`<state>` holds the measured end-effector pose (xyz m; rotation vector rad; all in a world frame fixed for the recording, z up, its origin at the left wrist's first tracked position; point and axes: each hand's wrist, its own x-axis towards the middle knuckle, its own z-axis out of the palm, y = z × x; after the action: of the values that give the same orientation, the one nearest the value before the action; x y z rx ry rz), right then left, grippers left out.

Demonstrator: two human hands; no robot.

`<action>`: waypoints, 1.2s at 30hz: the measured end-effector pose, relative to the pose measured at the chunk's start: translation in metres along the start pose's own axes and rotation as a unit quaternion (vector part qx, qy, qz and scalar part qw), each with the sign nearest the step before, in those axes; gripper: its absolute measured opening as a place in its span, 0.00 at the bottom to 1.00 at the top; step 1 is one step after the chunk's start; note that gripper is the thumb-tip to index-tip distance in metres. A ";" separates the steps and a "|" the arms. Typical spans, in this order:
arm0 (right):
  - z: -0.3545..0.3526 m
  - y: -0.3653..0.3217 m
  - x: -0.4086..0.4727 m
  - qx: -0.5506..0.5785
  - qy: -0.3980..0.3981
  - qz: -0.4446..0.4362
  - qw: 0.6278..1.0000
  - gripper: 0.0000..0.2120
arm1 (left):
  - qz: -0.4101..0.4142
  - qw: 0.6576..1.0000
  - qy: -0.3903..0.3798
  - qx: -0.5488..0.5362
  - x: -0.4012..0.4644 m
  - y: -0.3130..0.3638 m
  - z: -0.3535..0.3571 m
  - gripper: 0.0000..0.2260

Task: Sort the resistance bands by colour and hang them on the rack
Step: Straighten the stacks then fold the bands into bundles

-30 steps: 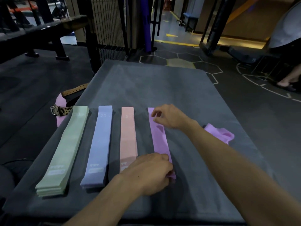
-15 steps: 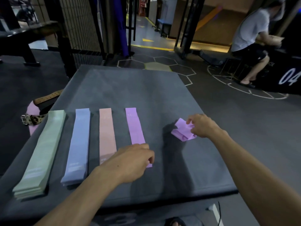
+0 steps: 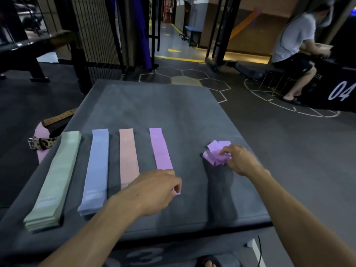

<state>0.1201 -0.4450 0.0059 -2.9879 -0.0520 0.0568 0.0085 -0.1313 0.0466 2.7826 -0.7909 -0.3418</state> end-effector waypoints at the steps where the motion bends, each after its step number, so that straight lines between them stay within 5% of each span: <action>1: -0.001 -0.001 -0.002 0.011 0.026 0.004 1.000 0.14 | -0.001 1.000 0.001 0.002 0.000 0.000 -0.001 0.09; 4: -0.012 -0.013 -0.007 0.069 0.074 -0.011 0.995 0.08 | -0.004 1.000 0.011 -0.003 0.000 -0.001 -0.003 0.09; 10: -0.090 -0.071 -0.036 0.239 0.032 -0.086 0.967 0.17 | -0.014 0.986 0.139 -0.086 -0.010 -0.005 -0.024 0.08; 16: -0.128 -0.104 -0.080 0.399 0.044 -0.155 0.903 0.18 | 0.023 0.878 0.314 -0.360 -0.027 0.014 -0.049 0.08; 23: -0.142 -0.117 -0.100 0.494 0.080 -0.154 0.852 0.16 | 0.054 0.828 0.204 -0.519 -0.017 0.038 -0.045 0.29; 26: -0.140 -0.120 -0.101 0.529 0.070 -0.152 0.832 0.19 | 0.075 0.813 0.134 -0.562 -0.015 0.052 -0.044 0.28; 30: -0.138 -0.120 -0.105 0.551 0.090 -0.145 0.817 0.23 | 0.069 0.781 0.141 -0.605 -0.010 0.066 -0.041 0.23; 33: -0.136 -0.122 -0.105 0.592 0.096 -0.138 0.788 0.19 | 0.061 0.789 0.178 -0.585 -0.007 0.066 -0.040 0.16; 36: -0.133 -0.122 -0.104 0.624 0.085 -0.141 0.763 0.20 | 0.033 0.788 0.242 -0.566 -0.005 0.066 -0.039 0.21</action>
<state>0.0177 -0.3490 0.1600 -1.5967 -0.3044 -0.1583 -0.0167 -0.1770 0.1025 1.5674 -0.3346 -0.0252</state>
